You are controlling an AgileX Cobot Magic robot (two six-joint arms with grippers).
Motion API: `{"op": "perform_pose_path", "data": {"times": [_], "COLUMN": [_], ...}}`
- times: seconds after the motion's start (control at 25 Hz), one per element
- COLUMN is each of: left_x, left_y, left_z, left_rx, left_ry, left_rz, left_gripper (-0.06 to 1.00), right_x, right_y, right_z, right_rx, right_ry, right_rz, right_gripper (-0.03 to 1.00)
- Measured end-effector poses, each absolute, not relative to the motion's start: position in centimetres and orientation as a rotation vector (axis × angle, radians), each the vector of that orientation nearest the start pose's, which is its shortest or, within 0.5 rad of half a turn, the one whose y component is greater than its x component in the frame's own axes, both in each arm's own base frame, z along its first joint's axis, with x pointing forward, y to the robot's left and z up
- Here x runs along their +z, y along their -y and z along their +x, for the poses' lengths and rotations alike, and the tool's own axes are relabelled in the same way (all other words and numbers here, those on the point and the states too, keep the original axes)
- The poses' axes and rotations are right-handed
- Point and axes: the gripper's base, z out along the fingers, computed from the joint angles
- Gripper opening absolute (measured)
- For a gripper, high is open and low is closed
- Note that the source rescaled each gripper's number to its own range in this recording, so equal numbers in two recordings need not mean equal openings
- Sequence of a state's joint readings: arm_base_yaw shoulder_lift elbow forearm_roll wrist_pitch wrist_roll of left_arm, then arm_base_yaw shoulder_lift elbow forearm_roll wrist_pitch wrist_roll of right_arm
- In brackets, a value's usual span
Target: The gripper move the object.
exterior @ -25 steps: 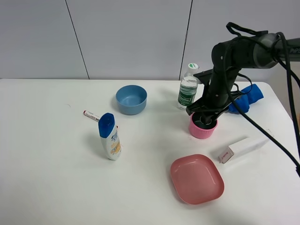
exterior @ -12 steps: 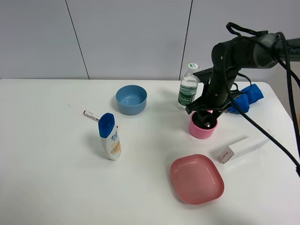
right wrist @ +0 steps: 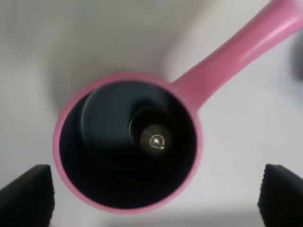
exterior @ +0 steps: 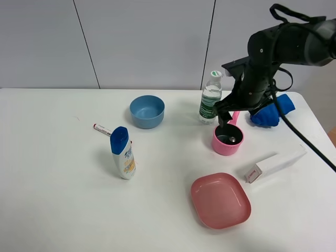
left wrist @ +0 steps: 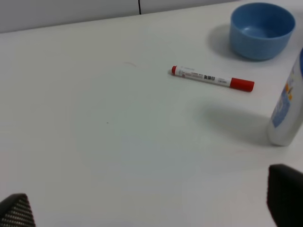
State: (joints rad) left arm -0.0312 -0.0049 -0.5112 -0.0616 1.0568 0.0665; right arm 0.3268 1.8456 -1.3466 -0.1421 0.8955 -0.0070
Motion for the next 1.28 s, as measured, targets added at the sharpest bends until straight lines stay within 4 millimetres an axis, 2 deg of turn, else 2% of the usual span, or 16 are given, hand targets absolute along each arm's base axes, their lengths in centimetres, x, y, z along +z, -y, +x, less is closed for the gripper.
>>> {"op": "perform_pose_path", "data": {"times": [0.08,0.16,0.4,0.56,0.84,1.0,1.16,1.28], "left_x": [28.1,28.1,28.1,28.1,28.1,28.1,28.1,28.1], "left_y": [0.5,0.5,0.5,0.5,0.5,0.5,0.5,0.5], "left_z": [-0.7,-0.7,-0.7,-0.7,-0.7,-0.7,-0.7,-0.7], "left_rx": [-0.051,-0.051,-0.051,-0.051,-0.051,-0.051,-0.051,-0.051], "left_ry": [-2.020,-2.020,-2.020,-2.020,-2.020,-2.020,-2.020,-2.020], "left_rz": [0.102,0.102,0.102,0.102,0.102,0.102,0.102,0.102], "left_gripper": [1.00,1.00,1.00,1.00,1.00,1.00,1.00,1.00], "right_x": [23.1,24.3,29.5,33.4,38.7,41.4,42.4,41.7], "right_y": [-10.9,-10.6,-9.6,-8.2,-4.7,-3.3,-1.8,-0.9], "right_z": [35.7,35.3,33.5,31.4,25.4,22.0,17.6,14.2], "right_rx": [-0.124,-0.149,-0.165,-0.219,-0.399,-0.400,-0.378,-0.314], "right_ry": [-2.762,-2.721,-2.588,-2.498,-2.489,-2.408,-2.332,-2.290], "right_rz": [-0.579,-0.585,-0.482,-0.402,-0.236,-0.181,-0.158,-0.149], "right_gripper": [0.93,0.97,1.00,1.00,1.00,1.00,1.00,1.00]}}
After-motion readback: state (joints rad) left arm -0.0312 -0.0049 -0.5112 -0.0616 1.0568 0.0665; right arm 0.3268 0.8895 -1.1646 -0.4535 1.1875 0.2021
